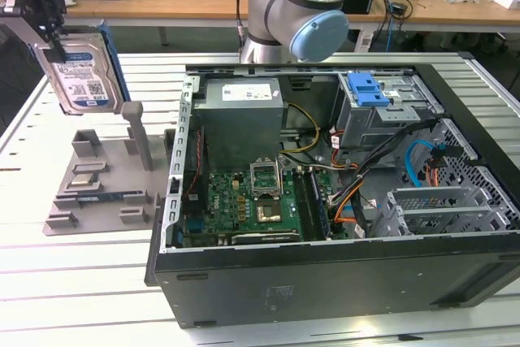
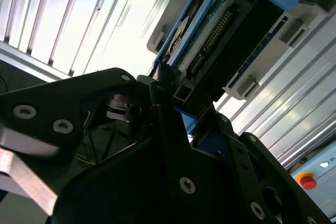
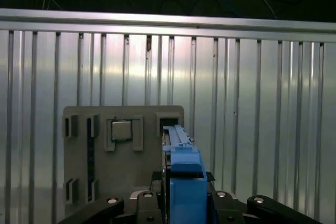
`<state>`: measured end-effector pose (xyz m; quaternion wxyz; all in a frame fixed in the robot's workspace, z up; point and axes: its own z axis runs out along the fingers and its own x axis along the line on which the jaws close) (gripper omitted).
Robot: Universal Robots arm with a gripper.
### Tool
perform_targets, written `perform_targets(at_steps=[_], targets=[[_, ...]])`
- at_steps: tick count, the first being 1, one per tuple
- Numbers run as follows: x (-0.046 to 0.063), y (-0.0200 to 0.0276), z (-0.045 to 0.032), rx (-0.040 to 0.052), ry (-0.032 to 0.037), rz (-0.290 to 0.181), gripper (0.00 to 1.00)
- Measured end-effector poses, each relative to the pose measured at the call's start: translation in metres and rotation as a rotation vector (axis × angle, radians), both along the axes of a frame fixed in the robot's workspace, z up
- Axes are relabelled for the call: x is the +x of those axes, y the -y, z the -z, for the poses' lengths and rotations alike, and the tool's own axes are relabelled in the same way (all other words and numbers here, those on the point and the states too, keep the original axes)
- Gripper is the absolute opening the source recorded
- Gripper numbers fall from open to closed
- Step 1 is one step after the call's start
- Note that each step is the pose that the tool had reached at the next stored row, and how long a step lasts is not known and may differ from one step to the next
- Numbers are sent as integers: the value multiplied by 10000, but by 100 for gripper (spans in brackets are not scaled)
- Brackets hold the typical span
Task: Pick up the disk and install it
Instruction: 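Pick up the disk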
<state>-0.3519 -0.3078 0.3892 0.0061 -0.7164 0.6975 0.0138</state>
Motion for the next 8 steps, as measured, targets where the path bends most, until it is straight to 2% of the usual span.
perform_targets(at_steps=[8], targets=[[0, -1, -94, 0, 0, 0, 37]])
